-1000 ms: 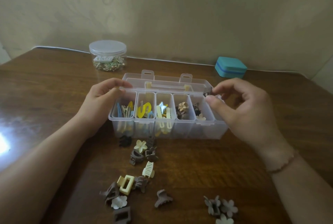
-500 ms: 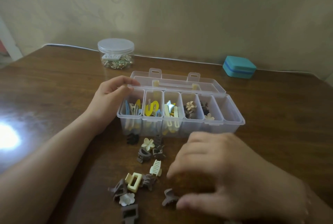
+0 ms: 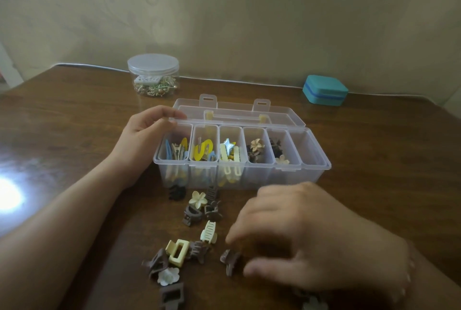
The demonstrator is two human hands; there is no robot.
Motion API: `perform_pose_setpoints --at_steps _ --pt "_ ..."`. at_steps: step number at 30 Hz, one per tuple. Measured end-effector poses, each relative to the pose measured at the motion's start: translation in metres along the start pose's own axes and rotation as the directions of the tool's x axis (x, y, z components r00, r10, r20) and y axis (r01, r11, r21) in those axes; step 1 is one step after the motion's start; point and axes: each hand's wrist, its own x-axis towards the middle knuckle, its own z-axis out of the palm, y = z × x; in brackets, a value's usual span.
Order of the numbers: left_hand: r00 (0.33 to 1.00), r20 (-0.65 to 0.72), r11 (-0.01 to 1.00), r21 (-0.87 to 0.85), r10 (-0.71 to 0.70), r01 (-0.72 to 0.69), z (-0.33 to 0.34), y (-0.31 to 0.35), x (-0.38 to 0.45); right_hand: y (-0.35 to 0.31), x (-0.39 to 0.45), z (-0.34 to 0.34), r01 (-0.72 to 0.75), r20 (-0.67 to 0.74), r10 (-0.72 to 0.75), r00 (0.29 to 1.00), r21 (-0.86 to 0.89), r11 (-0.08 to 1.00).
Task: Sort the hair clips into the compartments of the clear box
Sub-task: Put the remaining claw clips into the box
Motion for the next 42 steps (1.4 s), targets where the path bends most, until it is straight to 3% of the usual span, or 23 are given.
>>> perform_pose_setpoints --at_steps 2,8,14,21,26,30,34,38,40,42 --pt "1.0 -0.001 1.0 -0.003 -0.004 0.004 0.0 0.0 0.0 -0.003 0.003 0.006 0.045 0.086 -0.039 0.996 -0.069 0.997" --pt "1.0 0.005 1.0 -0.02 -0.009 0.009 -0.001 0.002 -0.001 -0.005 0.003 0.005 0.053 0.09 -0.049 0.995 -0.04 0.998" --pt "0.999 -0.032 0.998 0.061 -0.01 0.012 -0.01 0.007 -0.002 0.009 -0.011 -0.012 -0.07 -0.197 0.076 0.978 0.037 0.997" --pt "0.981 -0.195 0.971 0.237 0.005 0.042 -0.024 0.014 0.002 0.0 -0.002 0.001 0.0 0.086 0.007 0.996 -0.082 0.997" --pt "0.963 -0.258 0.926 0.376 0.081 0.023 -0.033 0.019 -0.001 0.002 -0.002 0.003 0.031 0.111 -0.025 0.993 -0.05 0.998" --pt "0.968 -0.167 0.886 0.454 0.187 -0.093 -0.024 0.021 -0.008 0.003 -0.003 0.002 0.028 0.111 -0.026 0.993 -0.016 0.999" --pt "0.981 -0.195 0.964 0.259 -0.009 0.06 -0.022 0.014 -0.004 0.007 -0.004 0.002 0.01 0.077 -0.009 0.997 -0.016 1.0" --pt "0.991 -0.022 0.989 0.07 -0.129 0.13 -0.018 0.011 -0.006 0.01 -0.006 0.002 0.011 0.046 -0.009 0.999 -0.046 0.999" --pt "0.993 0.014 0.991 0.068 -0.117 0.116 -0.016 0.01 -0.006 0.014 -0.008 0.001 0.002 -0.048 -0.004 0.999 -0.047 0.999" --pt "0.995 0.022 0.993 0.06 -0.101 0.099 -0.013 0.011 -0.006 0.019 -0.009 -0.003 -0.038 -0.271 0.047 0.961 0.038 0.999"
